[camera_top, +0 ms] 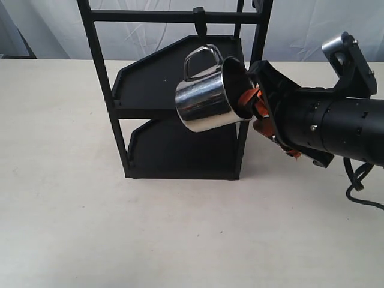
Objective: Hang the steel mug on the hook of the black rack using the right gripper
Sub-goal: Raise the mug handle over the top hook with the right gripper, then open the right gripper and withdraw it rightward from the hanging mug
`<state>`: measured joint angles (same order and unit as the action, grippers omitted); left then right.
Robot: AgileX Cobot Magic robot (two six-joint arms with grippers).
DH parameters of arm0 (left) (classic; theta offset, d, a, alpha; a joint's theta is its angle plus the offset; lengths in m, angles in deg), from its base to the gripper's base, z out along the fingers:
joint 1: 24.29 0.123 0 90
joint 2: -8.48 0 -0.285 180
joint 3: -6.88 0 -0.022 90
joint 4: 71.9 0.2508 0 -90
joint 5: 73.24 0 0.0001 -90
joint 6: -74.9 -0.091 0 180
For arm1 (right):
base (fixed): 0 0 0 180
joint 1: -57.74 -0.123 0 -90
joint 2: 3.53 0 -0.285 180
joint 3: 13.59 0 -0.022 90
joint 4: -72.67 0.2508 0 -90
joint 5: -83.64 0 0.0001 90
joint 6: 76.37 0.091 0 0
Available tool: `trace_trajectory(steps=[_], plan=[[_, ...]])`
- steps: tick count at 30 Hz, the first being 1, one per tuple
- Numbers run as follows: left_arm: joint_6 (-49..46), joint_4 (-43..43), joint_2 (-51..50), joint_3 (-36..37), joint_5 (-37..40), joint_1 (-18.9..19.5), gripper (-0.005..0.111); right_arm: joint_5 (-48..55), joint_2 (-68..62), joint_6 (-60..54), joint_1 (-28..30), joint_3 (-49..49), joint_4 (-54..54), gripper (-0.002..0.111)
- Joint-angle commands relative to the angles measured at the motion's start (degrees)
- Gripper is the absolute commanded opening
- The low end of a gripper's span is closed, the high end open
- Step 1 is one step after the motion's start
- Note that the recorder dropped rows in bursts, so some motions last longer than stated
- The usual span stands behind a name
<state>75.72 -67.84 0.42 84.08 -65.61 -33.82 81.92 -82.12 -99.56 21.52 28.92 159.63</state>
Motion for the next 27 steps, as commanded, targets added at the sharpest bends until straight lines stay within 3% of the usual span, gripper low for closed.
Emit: trace_trajectory(steps=[1,18,21,25,27], plan=[[0.1,0.0,0.3,0.0,-0.3,-0.3,0.002,2.2,-0.1,-0.2,0.2,0.1,-0.4,0.055],[0.1,0.0,0.3,0.0,-0.3,-0.3,0.002,-0.6,10.0,-0.7,0.2,0.1,-4.7,0.055],[0.1,0.0,0.3,0.0,-0.3,-0.3,0.002,0.6,12.9,-0.8,0.2,0.1,-7.3,0.043],[0.1,0.0,0.3,0.0,-0.3,-0.3,0.002,4.4,17.6,-0.8,0.2,0.1,-15.6,0.005],[0.1,0.0,0.3,0.0,-0.3,-0.3,0.002,7.8,19.8,-0.8,0.2,0.1,-17.1,0.000]])
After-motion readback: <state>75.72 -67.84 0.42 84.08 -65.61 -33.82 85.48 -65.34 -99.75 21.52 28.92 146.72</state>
